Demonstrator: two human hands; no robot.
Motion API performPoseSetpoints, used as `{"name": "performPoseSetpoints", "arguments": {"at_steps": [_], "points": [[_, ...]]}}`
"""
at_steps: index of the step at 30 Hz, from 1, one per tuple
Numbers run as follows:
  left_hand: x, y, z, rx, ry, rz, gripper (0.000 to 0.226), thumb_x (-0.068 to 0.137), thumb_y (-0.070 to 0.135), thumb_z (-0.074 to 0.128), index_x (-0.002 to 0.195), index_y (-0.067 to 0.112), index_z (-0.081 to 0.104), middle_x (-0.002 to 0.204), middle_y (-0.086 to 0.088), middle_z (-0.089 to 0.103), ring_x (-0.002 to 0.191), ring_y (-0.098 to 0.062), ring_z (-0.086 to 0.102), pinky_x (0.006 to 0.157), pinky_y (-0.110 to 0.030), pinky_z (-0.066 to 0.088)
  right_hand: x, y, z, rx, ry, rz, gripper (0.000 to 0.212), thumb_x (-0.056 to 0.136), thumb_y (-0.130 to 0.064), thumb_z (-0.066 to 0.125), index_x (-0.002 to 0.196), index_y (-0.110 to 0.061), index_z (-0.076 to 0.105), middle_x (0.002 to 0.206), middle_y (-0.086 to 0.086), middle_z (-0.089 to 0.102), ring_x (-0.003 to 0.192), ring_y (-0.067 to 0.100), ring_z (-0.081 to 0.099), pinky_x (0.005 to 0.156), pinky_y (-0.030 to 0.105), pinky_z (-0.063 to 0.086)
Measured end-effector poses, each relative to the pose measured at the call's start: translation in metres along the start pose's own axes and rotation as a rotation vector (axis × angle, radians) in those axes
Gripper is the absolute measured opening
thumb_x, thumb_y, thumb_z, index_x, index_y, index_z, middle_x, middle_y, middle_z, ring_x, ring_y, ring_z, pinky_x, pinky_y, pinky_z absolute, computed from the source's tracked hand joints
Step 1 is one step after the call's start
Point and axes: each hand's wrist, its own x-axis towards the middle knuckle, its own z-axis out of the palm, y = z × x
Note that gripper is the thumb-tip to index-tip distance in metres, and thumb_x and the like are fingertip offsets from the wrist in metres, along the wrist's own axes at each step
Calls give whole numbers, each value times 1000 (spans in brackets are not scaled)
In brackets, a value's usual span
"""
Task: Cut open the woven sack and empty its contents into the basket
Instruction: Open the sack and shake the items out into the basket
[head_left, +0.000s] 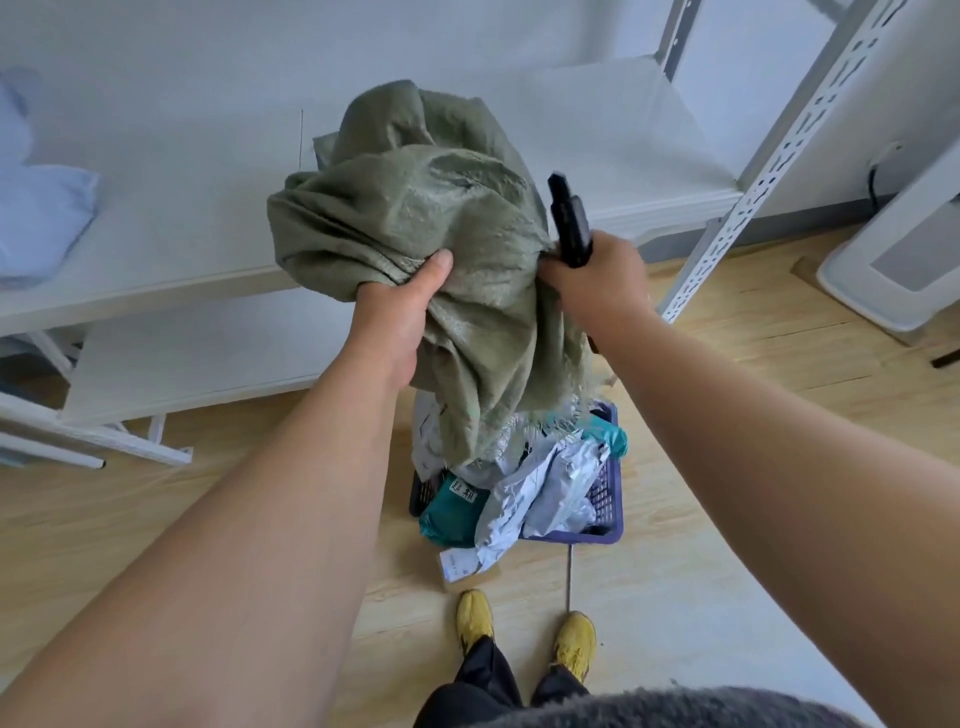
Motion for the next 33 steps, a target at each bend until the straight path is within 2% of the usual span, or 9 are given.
{"name": "performPoseSetpoints", "arguments": {"at_steps": [8,10,16,20,23,25,29,31,33], "points": [[-5,17,5,-84,50,28,36,79,31,81,109,19,66,111,1,73,103,-16,70,92,-39,56,9,-26,-8,83,83,-110,8,83,-23,69,83,-26,62,70,-9,60,74,19,59,64,28,45],[-7,19,5,-77,64,34,34,80,30,79,109,17,66,110,0,73,100,-17,71,88,-37,57,7,-30,-9,-3,-35,-111,8,84,-25,69,84,-19,63,68,-5,58,70,19,55,59,27,43],[-10,14,5,-81,258,-110,75,65,51,85,124,15,57,117,1,68,102,-21,67,93,-43,55,9,-28,-12,-15,-84,-44,12,82,-26,71,83,-17,64,70,-1,60,64,19,56,56,27,42],[-27,-2,22,-72,420,-194,87,66,61,80,131,16,43,124,3,59,107,-20,60,98,-35,49,7,-17,-11,-146,-120,52,17,84,-30,66,80,-15,60,63,-2,54,57,17,50,47,26,32],[-45,-26,38,127,325,-33,103,65,60,80,144,17,30,135,6,52,120,-14,53,104,-29,40,9,-15,-13,-78,-43,100,21,85,-30,65,71,-18,54,61,-2,53,58,19,51,45,25,33],[-52,-43,46,381,230,76,113,51,62,83,140,12,34,135,1,51,123,-15,50,108,-31,37,9,-19,-14,-85,-176,147,20,82,-25,68,70,-17,54,57,0,54,46,13,53,38,19,35],[-47,-57,44,528,285,102,95,47,64,82,123,13,53,119,-1,64,111,-22,62,98,-36,50,2,-34,-8,-133,-541,88,20,78,-15,71,67,-11,55,46,3,52,30,10,43,38,14,36],[-41,-49,37,435,355,63,65,70,43,81,121,11,56,115,2,63,107,-19,62,90,-26,48,2,-31,-6,17,-565,40,14,80,-13,74,75,-12,61,55,4,57,36,10,44,42,17,39],[-34,-38,29,388,400,33,36,84,27,74,112,12,56,106,0,62,103,-22,62,84,-26,45,5,-17,-8,240,-536,43,22,81,-13,77,102,-13,68,81,4,69,41,9,46,45,20,43]]}}
